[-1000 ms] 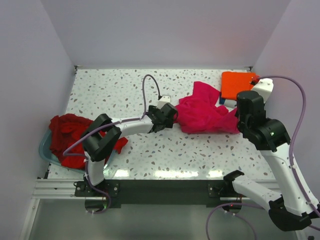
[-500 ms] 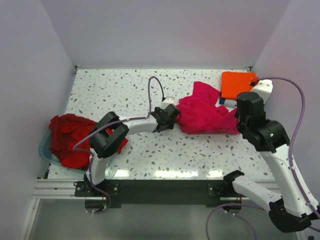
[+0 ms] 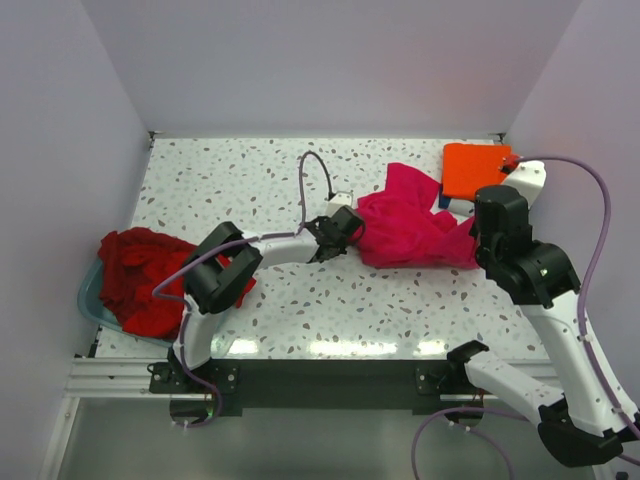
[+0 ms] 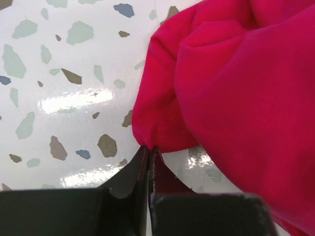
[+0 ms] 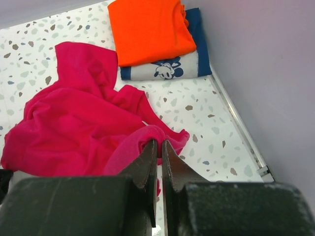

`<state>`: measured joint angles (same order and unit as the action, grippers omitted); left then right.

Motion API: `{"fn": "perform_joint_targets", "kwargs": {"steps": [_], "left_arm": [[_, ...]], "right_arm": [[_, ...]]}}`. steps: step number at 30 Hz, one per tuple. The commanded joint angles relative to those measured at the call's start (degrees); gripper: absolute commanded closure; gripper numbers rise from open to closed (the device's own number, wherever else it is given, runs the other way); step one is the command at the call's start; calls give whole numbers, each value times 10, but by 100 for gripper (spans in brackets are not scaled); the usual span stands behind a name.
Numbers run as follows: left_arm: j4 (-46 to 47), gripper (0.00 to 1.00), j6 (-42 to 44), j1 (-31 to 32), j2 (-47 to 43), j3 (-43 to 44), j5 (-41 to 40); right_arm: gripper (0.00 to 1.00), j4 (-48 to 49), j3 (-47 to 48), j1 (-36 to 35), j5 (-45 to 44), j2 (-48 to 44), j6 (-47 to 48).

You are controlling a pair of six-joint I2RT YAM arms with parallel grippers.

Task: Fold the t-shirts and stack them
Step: Flatten the tshirt out

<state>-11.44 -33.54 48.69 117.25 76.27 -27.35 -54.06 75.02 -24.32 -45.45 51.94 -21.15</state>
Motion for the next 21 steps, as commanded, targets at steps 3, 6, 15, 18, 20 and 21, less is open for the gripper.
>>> {"fn": "perform_joint_targets", "kwargs": {"steps": [3,6,15,18,20,21], "left_arm": [[-56,100,6,-43,-53,-5,-70],[-88,100,14,-80,-146,-42,-130],[-168,100,39,-185,-343,-71,-204],[-182,100,49,-200,-368,-68,-222],[-190,100,55,-220,-381,-61,-215],[-191,100,59,-225,-384,-58,-213]], "right_arm": [[100,26,3,3,-11,4,13],[100,28,15,7,-22,17,21],[100,-6,133,13,-80,33,60],[100,-22,185,13,-93,35,69],[100,-40,230,12,-99,42,76],[100,-46,256,13,-102,44,79]]}}
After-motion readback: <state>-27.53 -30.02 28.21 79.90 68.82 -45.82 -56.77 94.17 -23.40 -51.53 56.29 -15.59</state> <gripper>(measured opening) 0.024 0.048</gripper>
